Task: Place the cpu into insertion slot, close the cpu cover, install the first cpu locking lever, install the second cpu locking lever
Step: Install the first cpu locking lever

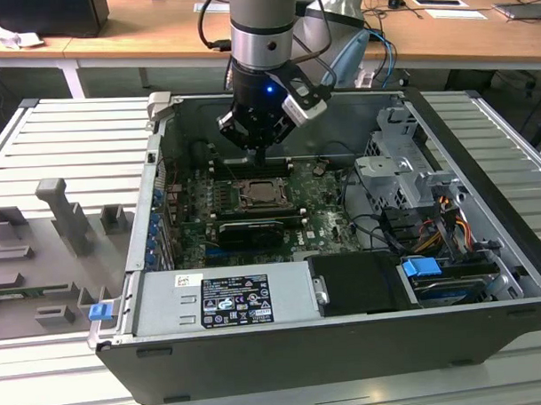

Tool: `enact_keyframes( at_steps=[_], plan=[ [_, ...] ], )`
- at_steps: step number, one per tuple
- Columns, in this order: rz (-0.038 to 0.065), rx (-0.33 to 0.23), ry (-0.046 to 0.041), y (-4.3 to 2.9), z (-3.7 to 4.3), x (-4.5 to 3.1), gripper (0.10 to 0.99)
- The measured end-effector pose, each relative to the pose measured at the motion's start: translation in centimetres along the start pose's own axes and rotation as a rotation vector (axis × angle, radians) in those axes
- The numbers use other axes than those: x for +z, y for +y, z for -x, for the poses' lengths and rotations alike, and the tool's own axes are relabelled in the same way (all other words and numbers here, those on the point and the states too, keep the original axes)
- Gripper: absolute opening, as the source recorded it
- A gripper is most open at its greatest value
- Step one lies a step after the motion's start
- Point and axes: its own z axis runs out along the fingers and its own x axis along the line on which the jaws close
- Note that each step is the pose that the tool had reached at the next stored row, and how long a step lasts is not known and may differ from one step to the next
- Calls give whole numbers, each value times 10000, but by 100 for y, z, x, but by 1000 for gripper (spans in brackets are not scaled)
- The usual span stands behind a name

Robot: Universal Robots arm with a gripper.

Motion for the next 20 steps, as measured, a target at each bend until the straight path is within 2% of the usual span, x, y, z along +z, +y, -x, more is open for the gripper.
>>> enact_keyframes(
  at_steps=[6,10,20],
  plan=[
    [-31,927,-30,1,-5,6,106],
    [-32,959,-33,20,-98,5,106],
    [-32,961,-33,43,-211,5,106]
  ],
)
